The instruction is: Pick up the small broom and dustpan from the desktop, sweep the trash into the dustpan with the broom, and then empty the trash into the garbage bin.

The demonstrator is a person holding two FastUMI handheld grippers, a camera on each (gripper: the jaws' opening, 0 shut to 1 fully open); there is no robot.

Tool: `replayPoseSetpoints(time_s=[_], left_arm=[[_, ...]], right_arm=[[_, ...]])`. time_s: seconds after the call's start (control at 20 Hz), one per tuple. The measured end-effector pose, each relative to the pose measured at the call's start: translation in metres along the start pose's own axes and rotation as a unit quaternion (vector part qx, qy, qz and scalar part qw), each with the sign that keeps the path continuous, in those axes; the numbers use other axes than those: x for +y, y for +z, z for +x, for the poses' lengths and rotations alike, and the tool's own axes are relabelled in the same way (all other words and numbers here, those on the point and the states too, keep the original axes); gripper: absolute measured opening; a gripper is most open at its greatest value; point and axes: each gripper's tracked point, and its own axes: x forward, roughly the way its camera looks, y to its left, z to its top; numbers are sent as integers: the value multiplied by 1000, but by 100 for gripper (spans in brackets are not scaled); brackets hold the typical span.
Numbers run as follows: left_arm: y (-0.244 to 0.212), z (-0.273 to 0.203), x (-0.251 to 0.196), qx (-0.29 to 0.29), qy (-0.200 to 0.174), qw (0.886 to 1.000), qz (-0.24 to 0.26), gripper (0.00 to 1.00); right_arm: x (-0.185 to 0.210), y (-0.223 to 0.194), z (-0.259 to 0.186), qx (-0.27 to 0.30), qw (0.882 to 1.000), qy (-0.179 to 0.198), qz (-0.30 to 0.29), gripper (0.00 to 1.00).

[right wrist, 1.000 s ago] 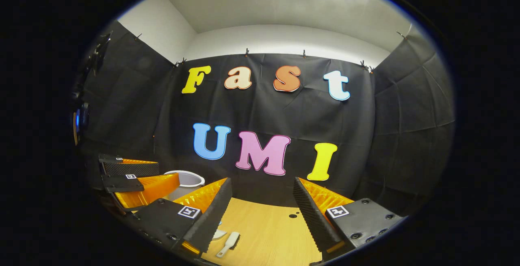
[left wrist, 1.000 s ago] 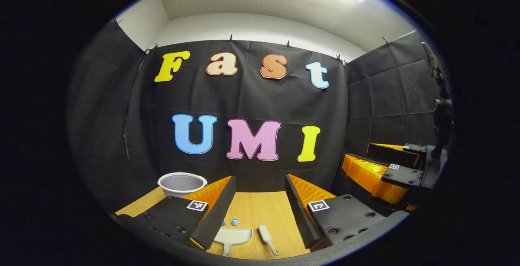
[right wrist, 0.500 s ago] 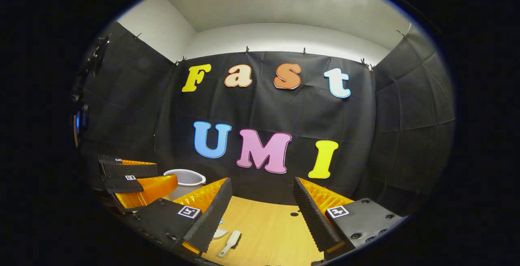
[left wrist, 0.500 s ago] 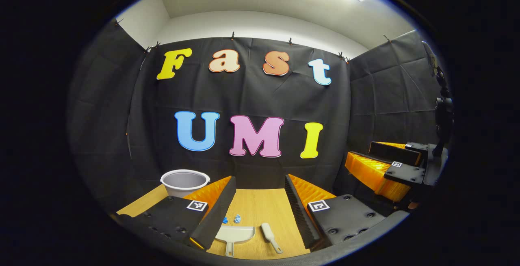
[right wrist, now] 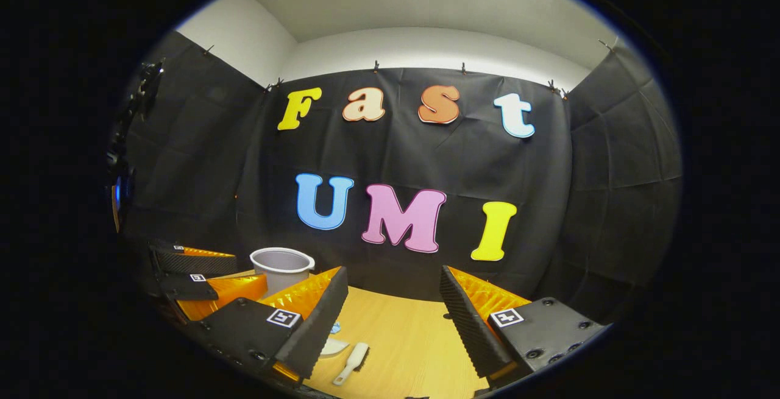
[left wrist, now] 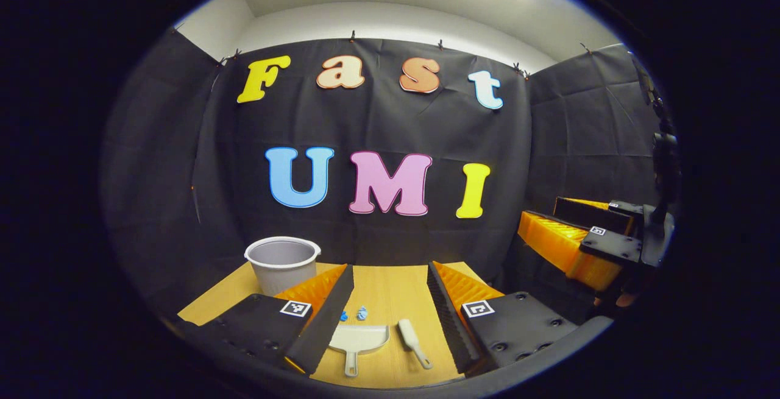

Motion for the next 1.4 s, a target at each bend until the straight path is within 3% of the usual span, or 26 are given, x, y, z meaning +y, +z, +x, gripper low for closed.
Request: replayPoseSetpoints(time_s=[0.15,0.2,0.25,0.3,0.4,0.5,0.65,0.85,1.0,1.1,1.15,1.25,1.3,1.35,1.4], left_arm=[[-18,6,10,32,-4,999,0,72],[-28,10,12,48,-9,999,-2,77],[-38,13,14,67,-15,998,-10,72],[-50,17,16,89,-21,996,-24,72],[-71,25,24,124,-28,991,-45,73],[-95,33,39,160,-24,986,-37,73],[-134,40,60,233,-25,972,-28,73],[-179,59,72,304,-27,951,-55,73],[-204,60,72,342,-20,937,-68,73],[-224,68,69,376,-14,923,-80,73],[-236,71,69,398,-7,914,-84,70],[-257,71,65,437,4,893,-107,74],[-267,77,62,453,9,883,-119,74],[-278,80,64,469,19,874,-127,73],[-285,81,69,482,32,865,-135,73]], right_arm=[[13,-19,11,20,1000,8,8,92],[17,-26,16,30,999,9,12,92],[21,-36,21,43,999,10,17,92],[26,-44,26,54,998,10,22,96],[34,-65,39,81,996,5,28,96],[43,-93,51,119,992,1,31,97],[59,-143,66,182,982,-5,44,97],[69,-205,82,260,963,-17,66,98],[74,-260,88,329,943,-2,53,97],[78,-295,89,382,923,16,54,97],[82,-313,90,412,909,27,61,97],[95,-354,80,484,869,57,84,98],[96,-369,79,507,855,59,91,93],[92,-379,80,526,843,62,93,99],[88,-390,81,543,832,63,94,98]])
